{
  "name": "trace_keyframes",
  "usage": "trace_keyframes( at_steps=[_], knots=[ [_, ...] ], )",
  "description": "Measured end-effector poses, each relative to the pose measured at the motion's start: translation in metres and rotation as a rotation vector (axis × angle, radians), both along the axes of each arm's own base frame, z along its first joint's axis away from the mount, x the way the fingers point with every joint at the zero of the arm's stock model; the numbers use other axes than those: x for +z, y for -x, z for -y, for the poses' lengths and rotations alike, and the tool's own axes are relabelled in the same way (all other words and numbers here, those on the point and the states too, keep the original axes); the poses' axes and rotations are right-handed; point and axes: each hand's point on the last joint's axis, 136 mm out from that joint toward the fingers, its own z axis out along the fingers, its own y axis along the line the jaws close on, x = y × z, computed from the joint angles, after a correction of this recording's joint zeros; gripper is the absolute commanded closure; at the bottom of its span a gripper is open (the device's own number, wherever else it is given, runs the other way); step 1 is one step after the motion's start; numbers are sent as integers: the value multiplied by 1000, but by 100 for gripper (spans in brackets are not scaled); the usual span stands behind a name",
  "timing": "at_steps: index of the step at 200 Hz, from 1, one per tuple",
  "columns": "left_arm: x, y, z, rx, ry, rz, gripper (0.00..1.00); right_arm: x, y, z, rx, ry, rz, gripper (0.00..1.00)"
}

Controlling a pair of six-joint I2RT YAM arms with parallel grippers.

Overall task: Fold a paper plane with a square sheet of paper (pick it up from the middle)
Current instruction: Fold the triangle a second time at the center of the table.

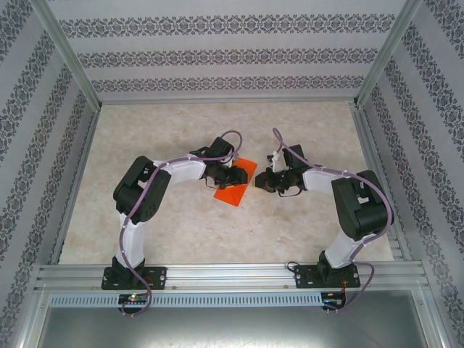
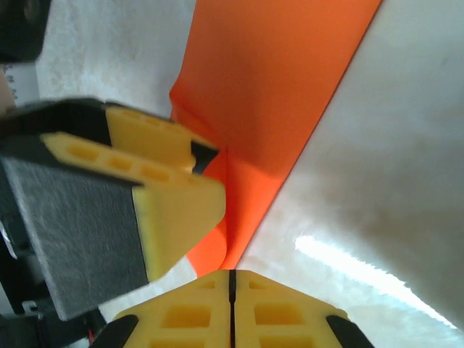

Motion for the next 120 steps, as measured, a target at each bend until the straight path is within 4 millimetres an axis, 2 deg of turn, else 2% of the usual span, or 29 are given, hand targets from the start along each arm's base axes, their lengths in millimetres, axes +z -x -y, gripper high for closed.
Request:
trace_keyframes(
  at_steps=[20,29,72,99,120],
  knots=[
    [1,0,1,7,17,5,45,1,12,-16,9,-42,-23,95],
    [2,0,2,9,23,5,40,1,17,-23,15,-55,-29,96],
    [4,-1,2,23,62,12,39,1,34,-50,36,-92,-51,98],
    [5,-1,3,27,78,10,40,1,36,-58,35,-93,-42,99],
    [6,-2,2,32,90,10,39,-8,35,-58,25,-71,-50,99]
  ],
)
